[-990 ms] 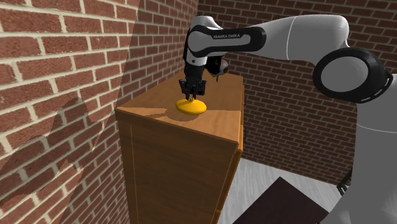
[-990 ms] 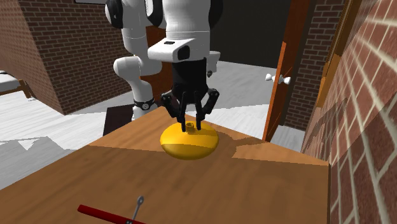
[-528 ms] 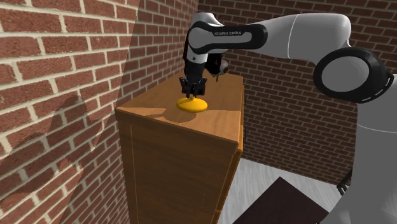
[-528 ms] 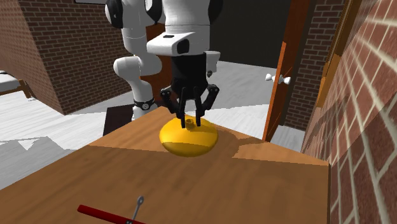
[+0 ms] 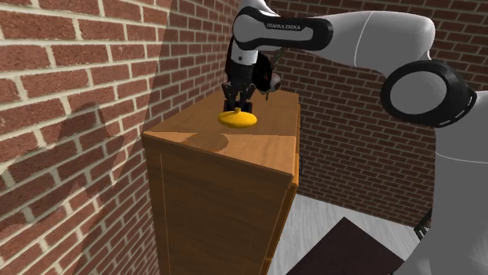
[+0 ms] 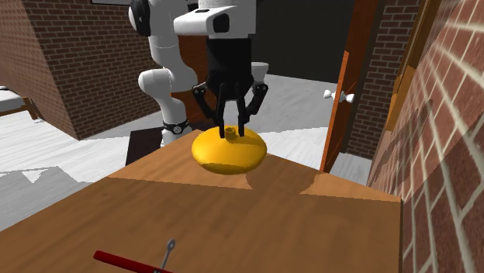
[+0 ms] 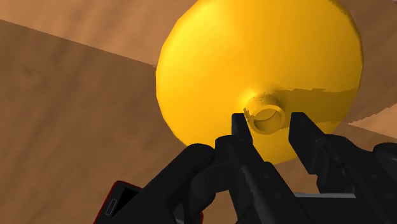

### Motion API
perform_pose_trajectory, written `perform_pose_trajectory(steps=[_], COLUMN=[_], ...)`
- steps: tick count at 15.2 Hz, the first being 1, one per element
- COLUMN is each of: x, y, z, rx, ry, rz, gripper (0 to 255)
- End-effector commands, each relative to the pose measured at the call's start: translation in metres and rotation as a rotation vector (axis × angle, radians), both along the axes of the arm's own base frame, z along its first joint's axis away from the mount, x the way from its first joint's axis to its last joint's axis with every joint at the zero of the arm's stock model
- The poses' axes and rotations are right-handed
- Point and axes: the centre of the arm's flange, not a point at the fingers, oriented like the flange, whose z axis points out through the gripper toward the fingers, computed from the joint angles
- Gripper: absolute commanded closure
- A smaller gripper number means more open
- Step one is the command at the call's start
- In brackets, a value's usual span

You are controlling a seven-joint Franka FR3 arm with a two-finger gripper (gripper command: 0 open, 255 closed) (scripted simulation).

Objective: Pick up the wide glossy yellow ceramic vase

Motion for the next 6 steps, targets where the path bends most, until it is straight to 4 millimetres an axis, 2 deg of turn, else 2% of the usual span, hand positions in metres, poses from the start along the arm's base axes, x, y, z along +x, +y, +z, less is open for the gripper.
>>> perform_pose_trajectory(steps=[1, 4, 6], x=[0.000, 0.000, 0.000], y=[0.001, 0.001, 0.001], z=[0.010, 0.026, 0.027], rx=[0.000, 0.000, 0.000], ry=[0.000, 0.000, 0.000], rz=[0.000, 0.000, 0.000], gripper=[255, 255, 255])
